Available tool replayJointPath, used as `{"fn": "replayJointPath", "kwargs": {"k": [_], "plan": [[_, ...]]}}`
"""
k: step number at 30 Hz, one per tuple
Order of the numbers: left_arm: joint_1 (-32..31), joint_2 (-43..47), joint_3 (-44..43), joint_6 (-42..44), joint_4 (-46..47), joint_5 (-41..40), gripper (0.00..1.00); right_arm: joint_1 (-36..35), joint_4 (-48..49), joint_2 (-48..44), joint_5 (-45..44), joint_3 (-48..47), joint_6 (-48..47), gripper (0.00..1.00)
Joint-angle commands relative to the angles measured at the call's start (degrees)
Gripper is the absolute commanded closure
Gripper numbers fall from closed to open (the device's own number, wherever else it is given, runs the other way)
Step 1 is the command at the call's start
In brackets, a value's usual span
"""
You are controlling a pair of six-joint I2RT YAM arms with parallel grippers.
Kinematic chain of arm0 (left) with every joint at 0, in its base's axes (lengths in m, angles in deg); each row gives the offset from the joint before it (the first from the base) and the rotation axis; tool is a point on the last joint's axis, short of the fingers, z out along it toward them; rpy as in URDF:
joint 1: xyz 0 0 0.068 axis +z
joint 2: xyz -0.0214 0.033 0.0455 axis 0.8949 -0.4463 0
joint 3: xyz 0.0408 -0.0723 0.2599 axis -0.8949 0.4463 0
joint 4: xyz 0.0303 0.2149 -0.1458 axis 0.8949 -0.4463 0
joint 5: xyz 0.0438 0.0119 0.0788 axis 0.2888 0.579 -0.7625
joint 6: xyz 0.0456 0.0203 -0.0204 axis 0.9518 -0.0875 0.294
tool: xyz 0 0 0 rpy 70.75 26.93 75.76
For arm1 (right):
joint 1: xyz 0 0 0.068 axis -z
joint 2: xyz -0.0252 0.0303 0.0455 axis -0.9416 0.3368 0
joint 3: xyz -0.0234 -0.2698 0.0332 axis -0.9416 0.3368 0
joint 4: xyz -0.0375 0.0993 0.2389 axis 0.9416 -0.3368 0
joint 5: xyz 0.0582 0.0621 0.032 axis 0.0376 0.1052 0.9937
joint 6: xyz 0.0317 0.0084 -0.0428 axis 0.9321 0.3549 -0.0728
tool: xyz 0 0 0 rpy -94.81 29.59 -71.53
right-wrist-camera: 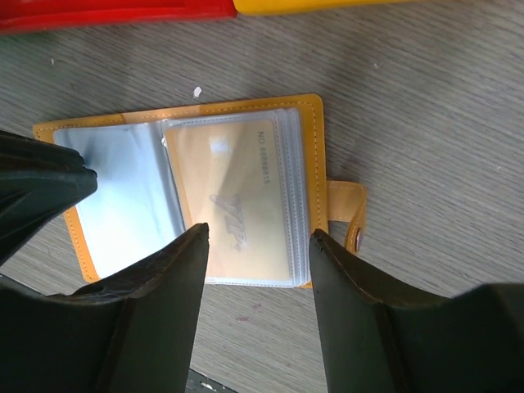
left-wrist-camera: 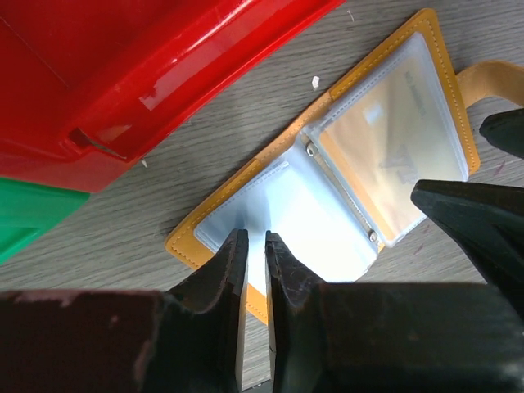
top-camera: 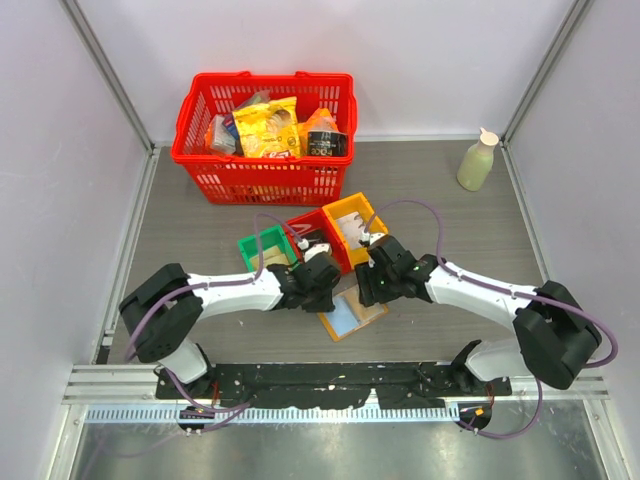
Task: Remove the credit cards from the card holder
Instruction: Remove the credit card from the card holder.
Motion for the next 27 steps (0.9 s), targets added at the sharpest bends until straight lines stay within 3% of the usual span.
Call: {"fn": "replayJointPath", "kwargs": {"k": [1,9,19,21,27], "plan": [[0.01,-0.58,-2.38,2.11,-2.55,-2.76,0.84,-0.41,2.81,0.76,1.48,0.67,0.74,0.47],[1.07,-1.03,-3.0,3.52,-5.2,-6.2,0.86,-0.5,4.22,0.51,3.6,3.13,3.11,0.67],[0.98,6.18,-0.72,-5.42,7.25,-1.81,0.5,-0.15,5.1,0.15,0.25,7.96,7.94,0.88],[0.98,5.66,-0.36,-6.32,8.34,-1.37,0.52,-0.23,5.71,-0.2,1.48,8.23,8.03,0.88],[0.98,1.97,-1.42,-5.27,3.95,-0.92,0.75,-0.24,6.94,-4.15,5.08,6.65,7.33,0.87]]}}
